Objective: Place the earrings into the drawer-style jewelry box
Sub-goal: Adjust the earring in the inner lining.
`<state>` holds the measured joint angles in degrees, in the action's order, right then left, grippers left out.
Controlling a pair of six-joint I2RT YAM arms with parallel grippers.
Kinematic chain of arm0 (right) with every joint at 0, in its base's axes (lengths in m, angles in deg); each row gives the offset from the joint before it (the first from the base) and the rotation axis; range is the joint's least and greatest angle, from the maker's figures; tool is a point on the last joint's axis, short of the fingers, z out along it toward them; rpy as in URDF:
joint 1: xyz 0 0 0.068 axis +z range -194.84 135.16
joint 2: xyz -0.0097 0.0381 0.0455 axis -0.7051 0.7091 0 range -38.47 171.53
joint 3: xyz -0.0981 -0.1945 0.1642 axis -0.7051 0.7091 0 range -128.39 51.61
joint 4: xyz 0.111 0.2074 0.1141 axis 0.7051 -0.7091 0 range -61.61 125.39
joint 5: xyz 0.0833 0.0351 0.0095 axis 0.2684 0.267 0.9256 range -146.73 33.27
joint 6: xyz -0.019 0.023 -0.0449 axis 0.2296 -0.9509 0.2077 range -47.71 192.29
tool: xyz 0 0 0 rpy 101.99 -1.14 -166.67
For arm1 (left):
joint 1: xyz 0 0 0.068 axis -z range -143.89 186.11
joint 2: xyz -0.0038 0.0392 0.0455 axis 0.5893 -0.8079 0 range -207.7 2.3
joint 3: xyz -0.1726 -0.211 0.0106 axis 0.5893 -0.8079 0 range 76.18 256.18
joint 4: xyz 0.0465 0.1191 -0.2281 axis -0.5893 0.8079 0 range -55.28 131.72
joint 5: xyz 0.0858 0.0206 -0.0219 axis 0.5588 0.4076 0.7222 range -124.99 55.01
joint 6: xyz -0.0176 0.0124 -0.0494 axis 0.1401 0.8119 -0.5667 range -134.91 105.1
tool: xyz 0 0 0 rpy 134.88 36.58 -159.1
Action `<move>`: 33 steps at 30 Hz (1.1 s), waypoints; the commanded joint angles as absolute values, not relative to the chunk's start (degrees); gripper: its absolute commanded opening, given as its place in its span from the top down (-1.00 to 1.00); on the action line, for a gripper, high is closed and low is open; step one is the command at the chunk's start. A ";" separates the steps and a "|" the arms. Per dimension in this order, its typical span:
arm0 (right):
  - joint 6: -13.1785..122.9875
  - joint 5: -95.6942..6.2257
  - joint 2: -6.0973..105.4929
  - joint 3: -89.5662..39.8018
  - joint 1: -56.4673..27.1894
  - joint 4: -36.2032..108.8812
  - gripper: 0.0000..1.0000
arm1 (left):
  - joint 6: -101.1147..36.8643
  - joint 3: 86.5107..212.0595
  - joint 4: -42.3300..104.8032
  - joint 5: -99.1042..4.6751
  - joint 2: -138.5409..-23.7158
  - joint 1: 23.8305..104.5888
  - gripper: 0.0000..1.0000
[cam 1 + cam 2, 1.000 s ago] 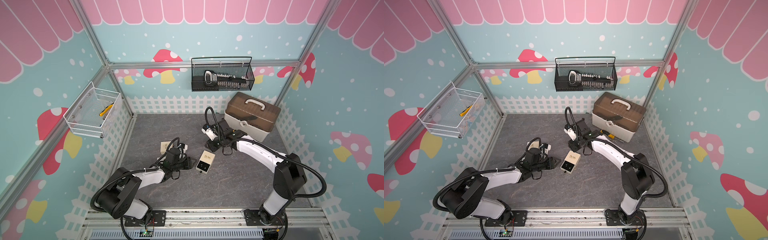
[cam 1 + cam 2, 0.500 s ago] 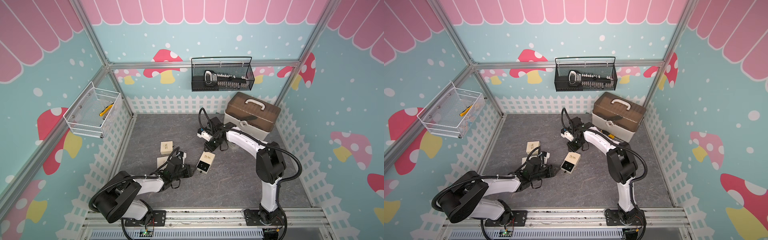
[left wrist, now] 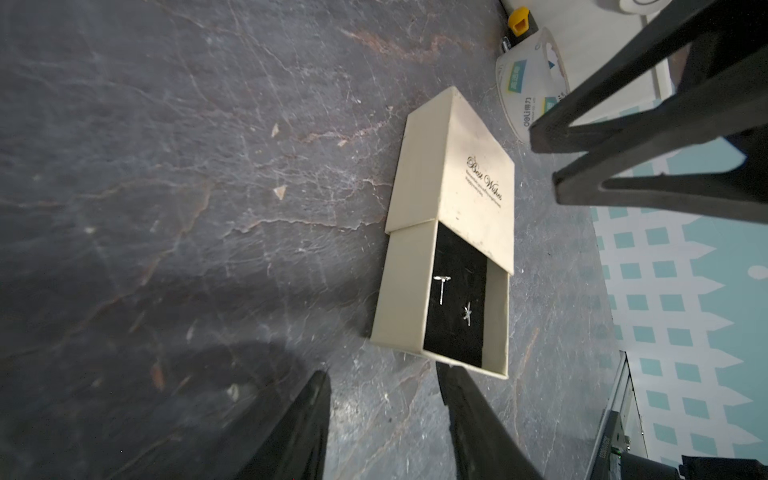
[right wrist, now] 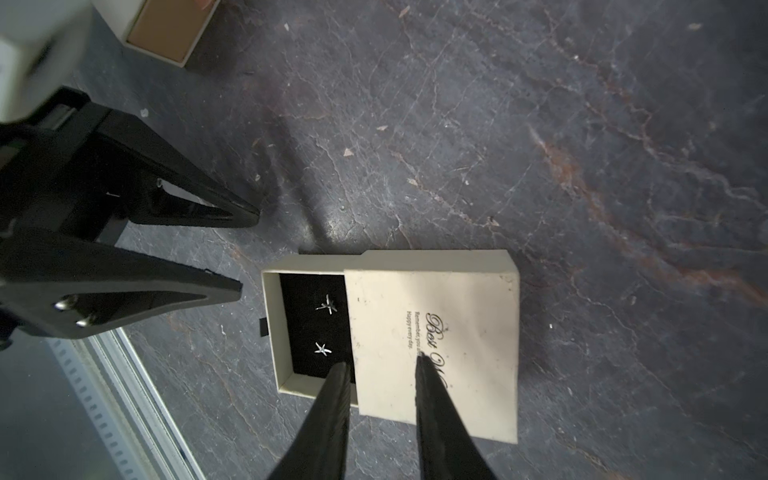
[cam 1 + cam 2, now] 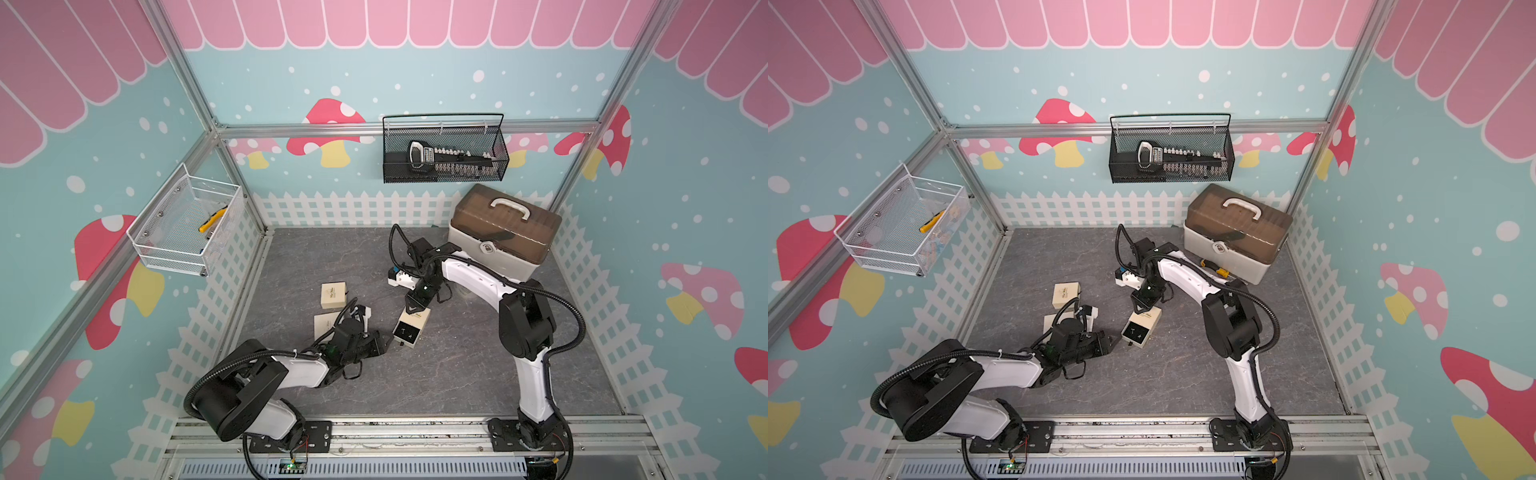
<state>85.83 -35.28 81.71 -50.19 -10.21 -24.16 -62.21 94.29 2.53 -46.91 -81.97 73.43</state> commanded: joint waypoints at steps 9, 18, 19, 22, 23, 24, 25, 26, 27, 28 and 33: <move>90.74 -33.96 87.98 -54.89 -5.96 -29.91 0.42 | -63.08 94.26 0.03 -46.32 -83.39 73.73 0.09; 90.57 -36.47 89.85 -55.71 -5.29 -30.42 0.42 | -62.15 95.32 0.72 -46.85 -83.68 73.71 0.10; 90.57 -36.52 90.02 -55.71 -5.20 -30.37 0.42 | -62.10 95.34 0.77 -46.85 -83.67 73.63 0.10; 90.78 -36.22 90.32 -55.71 -4.86 -30.65 0.42 | -62.01 95.32 0.90 -47.01 -83.66 73.56 0.11; 90.92 -35.96 90.37 -55.60 -4.77 -30.69 0.42 | -61.93 95.26 1.01 -47.03 -83.58 73.47 0.11; 90.99 -35.78 90.30 -55.53 -4.70 -30.75 0.42 | -61.84 95.25 1.14 -46.98 -83.48 73.46 0.11; 91.09 -35.54 90.36 -55.57 -4.63 -30.86 0.43 | -61.77 95.25 1.26 -46.94 -83.40 73.41 0.12; 91.19 -35.27 90.33 -55.53 -4.59 -30.92 0.43 | -61.67 95.25 1.47 -46.94 -83.33 73.42 0.12; 91.35 -34.97 90.36 -55.53 -4.54 -31.06 0.45 | -61.58 95.32 1.58 -47.00 -83.30 73.34 0.12; 91.45 -34.81 90.22 -55.49 -4.52 -31.23 0.47 | -61.51 95.34 1.65 -47.05 -83.17 73.29 0.13; 90.87 -35.64 88.15 -54.54 -4.50 -29.98 0.49 | -61.40 95.08 2.24 -46.78 -82.22 73.12 0.15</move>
<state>89.81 -36.15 88.23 -54.69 -4.96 -29.10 -62.21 94.31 1.86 -46.97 -83.24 73.37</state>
